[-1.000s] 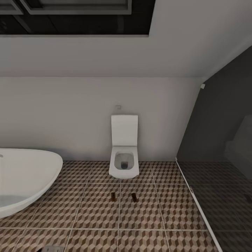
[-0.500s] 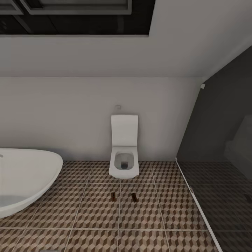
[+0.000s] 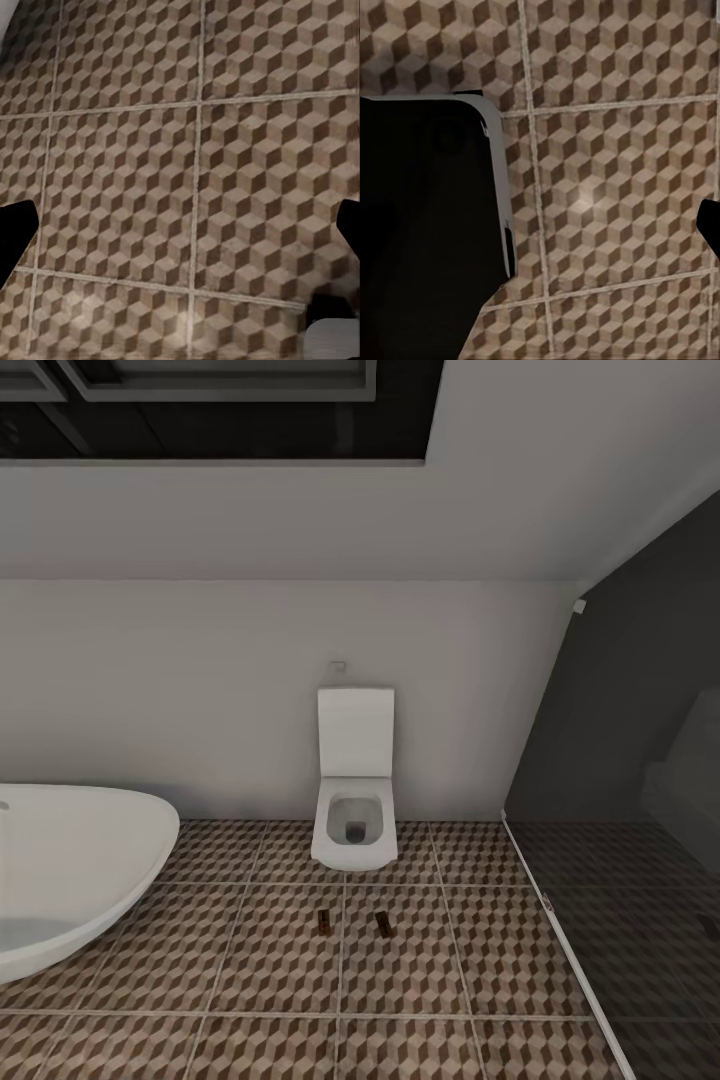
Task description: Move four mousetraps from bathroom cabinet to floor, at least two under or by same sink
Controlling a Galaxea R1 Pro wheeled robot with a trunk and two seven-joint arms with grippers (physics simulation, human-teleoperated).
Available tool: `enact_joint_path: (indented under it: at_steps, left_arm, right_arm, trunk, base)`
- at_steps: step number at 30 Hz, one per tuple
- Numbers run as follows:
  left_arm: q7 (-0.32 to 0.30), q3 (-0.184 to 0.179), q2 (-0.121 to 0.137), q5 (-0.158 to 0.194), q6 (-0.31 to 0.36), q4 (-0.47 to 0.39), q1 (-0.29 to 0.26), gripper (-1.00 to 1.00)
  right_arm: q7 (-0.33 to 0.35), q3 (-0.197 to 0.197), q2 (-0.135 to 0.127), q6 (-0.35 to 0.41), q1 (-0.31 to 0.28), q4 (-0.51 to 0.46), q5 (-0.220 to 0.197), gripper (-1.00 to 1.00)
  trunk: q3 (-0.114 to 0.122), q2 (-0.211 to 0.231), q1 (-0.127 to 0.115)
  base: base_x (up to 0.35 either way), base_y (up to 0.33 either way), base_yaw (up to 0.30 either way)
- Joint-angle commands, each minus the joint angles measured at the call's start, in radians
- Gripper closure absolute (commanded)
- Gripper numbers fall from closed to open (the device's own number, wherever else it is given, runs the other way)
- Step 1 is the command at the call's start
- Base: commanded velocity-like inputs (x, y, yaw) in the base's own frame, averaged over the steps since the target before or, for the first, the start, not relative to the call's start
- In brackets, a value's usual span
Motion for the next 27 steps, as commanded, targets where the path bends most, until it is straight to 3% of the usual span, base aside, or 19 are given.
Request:
enact_joint_path:
  at_steps: [1,10,21,27]
  left_arm:
    - [0.001,-0.009,-0.006,0.008,0.008,0.004,0.004,-1.00]
    - [-0.001,-0.008,-0.041,0.012,0.162,0.004,0.065,-1.00]
    - [-0.002,-0.007,-0.091,0.058,0.189,0.004,0.171,-1.00]
    - [-0.003,-0.003,-0.098,0.079,0.190,0.004,0.223,-1.00]
  right_arm:
    - [-0.002,0.008,0.000,0.006,0.000,-0.001,-0.009,-1.00]
    - [0.009,0.008,0.002,0.033,0.001,-0.004,-0.073,-1.00]
    - [0.010,0.007,0.001,0.036,0.001,-0.007,-0.088,-1.00]
    - [0.010,0.007,0.000,0.055,0.001,-0.009,-0.090,-1.00]
  trunk:
    - [-0.002,-0.002,0.001]
    - [-0.002,-0.002,0.001]
    - [-0.002,-0.002,0.001]
    - [-0.002,-0.002,0.001]
  base:
    - [0.000,0.000,0.000]
    - [0.000,0.000,0.000]
    - [0.000,0.000,0.000]
    - [0.000,0.000,0.000]
